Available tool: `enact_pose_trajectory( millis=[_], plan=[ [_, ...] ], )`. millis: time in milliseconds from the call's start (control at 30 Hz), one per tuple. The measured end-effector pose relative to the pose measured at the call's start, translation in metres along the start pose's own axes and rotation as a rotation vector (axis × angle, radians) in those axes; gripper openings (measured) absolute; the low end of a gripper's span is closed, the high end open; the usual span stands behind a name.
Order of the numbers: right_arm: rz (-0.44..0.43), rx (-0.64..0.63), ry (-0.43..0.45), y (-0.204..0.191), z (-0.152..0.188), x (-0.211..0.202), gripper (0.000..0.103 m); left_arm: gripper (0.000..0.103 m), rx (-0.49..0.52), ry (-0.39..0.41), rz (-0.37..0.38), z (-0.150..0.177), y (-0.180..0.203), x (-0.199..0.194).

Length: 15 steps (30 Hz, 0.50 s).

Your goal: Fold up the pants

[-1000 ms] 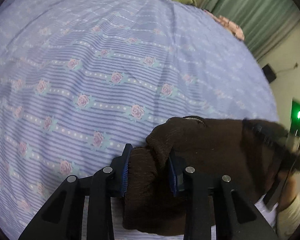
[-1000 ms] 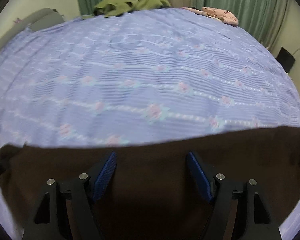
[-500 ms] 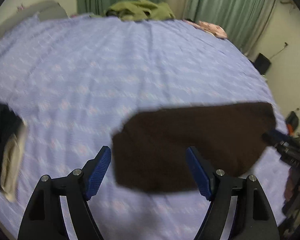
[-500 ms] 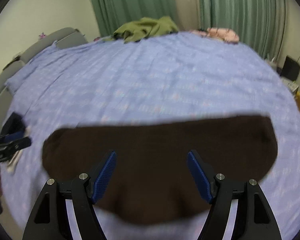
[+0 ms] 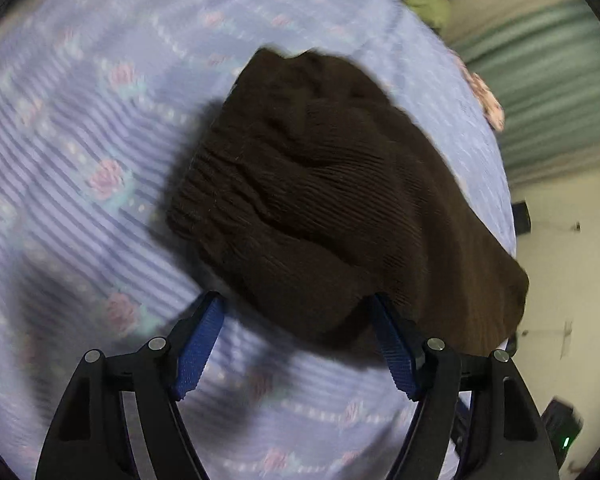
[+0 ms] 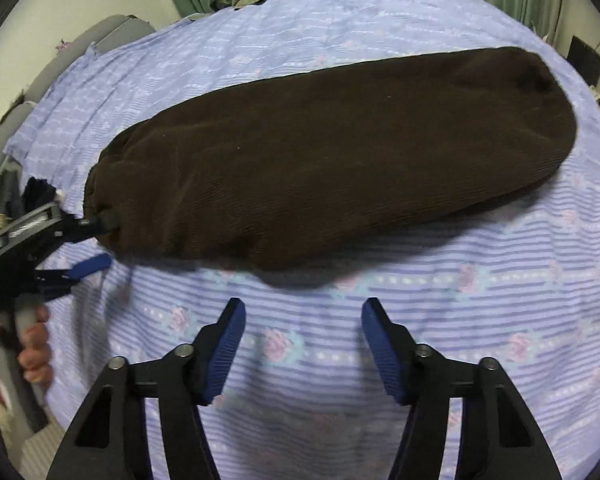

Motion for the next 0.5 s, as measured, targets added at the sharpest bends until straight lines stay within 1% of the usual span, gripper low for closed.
enact_pose_trajectory(
  millis=[33,67,100,133,167,200,300,433,500],
  plan=[
    [-0.001,0.003,0.002,0.0,-0.002,0.003,0.058,0.065,-0.016,-0.002,-0.004,-0.002,-0.001,0.005],
    [-0.003,0.003,0.002,-0.001,-0.005,0.006,0.054,0.055,-0.016,-0.007,-0.01,-0.007,-0.001,0.006],
    [-0.01,-0.001,-0.001,-0.002,-0.007,0.009,0.049,0.038,-0.012,-0.017,-0.011,-0.011,0.004,0.004],
    [-0.019,-0.006,-0.011,-0.004,-0.009,0.012,0.046,0.03,-0.012,-0.012,-0.019,-0.015,0.011,-0.004],
    [-0.031,-0.008,-0.014,-0.006,-0.011,0.013,0.043,0.028,0.01,0.025,-0.009,-0.018,0.021,-0.018],
    [-0.044,-0.008,-0.008,-0.007,-0.013,0.011,0.043,0.025,0.039,0.066,-0.002,-0.022,0.033,-0.032],
    [-0.083,-0.026,0.034,-0.014,-0.023,0.001,0.043,0.024,0.08,0.122,-0.034,-0.036,0.063,-0.056],
    [-0.138,-0.055,0.072,-0.023,-0.041,-0.003,0.043,0.022,0.115,0.163,-0.098,-0.064,0.093,-0.053],
    [-0.145,-0.065,0.092,-0.026,-0.052,-0.002,0.043,0.022,0.126,0.178,-0.116,-0.072,0.093,-0.051]
  ],
)
Point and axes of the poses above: each gripper's, at about its wrist camera, not at the fingertips, and x roughly the way its jaws point, y to its right, z to its underside, the point moved 3 cm from there along x, roughly the way its jaws point, and after that the axes turned 2 degrees about -y, right-handed, at the moved point
